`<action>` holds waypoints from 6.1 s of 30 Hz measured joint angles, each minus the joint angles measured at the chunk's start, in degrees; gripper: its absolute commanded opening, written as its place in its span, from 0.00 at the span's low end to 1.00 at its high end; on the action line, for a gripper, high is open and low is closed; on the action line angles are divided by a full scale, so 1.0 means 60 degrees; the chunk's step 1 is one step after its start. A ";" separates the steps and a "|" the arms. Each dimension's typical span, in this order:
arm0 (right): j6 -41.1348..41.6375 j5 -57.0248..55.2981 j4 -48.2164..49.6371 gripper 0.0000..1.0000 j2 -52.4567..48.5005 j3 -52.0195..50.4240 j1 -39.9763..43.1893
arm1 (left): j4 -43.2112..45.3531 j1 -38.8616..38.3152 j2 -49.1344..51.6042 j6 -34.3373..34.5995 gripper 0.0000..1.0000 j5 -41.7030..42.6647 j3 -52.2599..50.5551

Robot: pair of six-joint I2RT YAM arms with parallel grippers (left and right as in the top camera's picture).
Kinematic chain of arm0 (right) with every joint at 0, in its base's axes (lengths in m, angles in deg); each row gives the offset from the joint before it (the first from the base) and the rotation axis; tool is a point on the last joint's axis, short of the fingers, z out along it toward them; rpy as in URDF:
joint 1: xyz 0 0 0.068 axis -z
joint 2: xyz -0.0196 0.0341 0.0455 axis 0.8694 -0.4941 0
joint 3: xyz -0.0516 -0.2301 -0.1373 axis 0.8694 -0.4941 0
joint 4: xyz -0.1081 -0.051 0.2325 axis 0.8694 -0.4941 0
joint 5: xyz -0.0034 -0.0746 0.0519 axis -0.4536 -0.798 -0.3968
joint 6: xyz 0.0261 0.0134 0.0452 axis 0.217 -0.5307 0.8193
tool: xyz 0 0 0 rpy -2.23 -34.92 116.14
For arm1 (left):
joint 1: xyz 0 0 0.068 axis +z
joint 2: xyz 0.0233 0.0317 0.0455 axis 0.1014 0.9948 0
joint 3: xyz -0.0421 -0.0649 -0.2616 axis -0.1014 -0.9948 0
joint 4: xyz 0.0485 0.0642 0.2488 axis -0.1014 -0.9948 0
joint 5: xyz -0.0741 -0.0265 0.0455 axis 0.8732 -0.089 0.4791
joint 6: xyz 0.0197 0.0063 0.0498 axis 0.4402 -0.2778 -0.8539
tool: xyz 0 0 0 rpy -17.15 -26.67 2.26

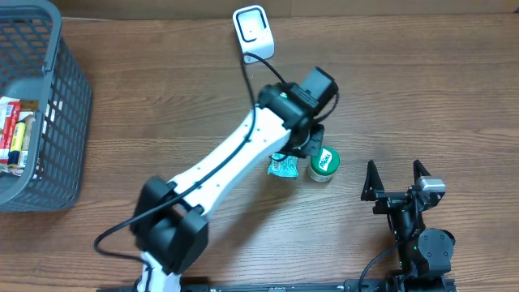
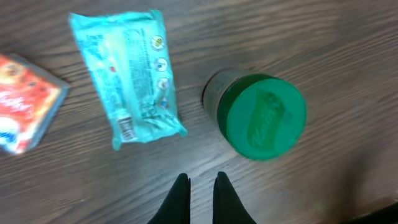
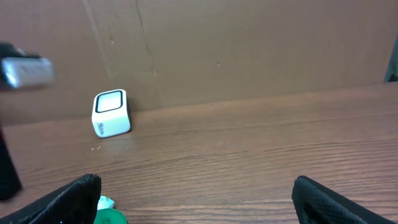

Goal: Scan the item barcode

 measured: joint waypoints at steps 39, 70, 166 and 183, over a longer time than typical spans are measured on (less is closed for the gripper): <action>0.0000 0.0004 -0.0004 1.00 0.0000 0.0000 0.0000 | -0.1002 0.1020 0.2069 0.0215 0.05 -0.1220 0.1359; -0.0004 0.0004 0.0000 1.00 0.0000 0.0000 0.0004 | 0.0827 0.0863 0.2069 -0.0062 0.04 -0.1053 -0.0630; -0.0004 0.0000 0.0000 1.00 0.0000 0.0000 0.0004 | -0.0036 0.2754 0.1592 -0.1144 0.44 -0.1020 -0.1264; 0.0000 0.0000 0.0000 1.00 0.0000 0.0000 0.0000 | -0.0612 0.2954 0.1592 -0.1111 0.38 -0.1067 -0.0546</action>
